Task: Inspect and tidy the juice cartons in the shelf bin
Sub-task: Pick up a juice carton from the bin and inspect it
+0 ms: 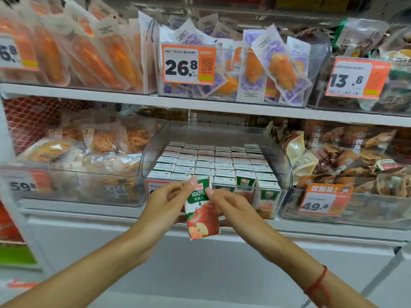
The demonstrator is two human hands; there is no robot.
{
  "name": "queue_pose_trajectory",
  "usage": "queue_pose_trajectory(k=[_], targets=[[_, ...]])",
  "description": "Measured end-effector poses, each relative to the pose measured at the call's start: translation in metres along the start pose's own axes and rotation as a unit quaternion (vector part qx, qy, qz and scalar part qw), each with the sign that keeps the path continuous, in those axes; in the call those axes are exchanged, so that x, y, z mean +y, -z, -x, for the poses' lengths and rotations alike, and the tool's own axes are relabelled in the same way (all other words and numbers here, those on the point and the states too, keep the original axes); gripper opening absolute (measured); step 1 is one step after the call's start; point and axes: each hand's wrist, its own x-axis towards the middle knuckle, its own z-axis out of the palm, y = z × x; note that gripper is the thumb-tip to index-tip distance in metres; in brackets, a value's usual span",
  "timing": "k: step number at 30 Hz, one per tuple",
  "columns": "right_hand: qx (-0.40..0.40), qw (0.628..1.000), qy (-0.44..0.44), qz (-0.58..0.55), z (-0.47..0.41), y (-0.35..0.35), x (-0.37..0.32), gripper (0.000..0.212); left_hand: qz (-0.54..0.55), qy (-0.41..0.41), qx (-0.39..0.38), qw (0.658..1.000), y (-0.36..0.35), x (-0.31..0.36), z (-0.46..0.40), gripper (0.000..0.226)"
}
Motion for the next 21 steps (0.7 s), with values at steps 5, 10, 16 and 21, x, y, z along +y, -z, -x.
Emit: queue_pose_trajectory(k=[5,10,16,21], targets=[[0.03,0.998,-0.025,-0.057,-0.014,-0.014,0.001,0.034,0.062,0.035,0.006,0.997,0.007,-0.01,0.001,0.032],[0.068,0.987,-0.074,-0.125,-0.025,-0.018,0.002,0.038,0.092,0.057,-0.032,0.994,0.016,-0.013,0.001,0.023],[0.068,0.987,-0.076,-0.124,-0.028,-0.017,0.006,0.032,0.061,0.066,-0.058,0.994,0.022,-0.018,0.002,0.026],[0.006,0.987,-0.064,-0.145,-0.027,-0.007,0.009,0.024,0.087,0.038,-0.008,0.995,0.014,-0.019,0.003,0.024]])
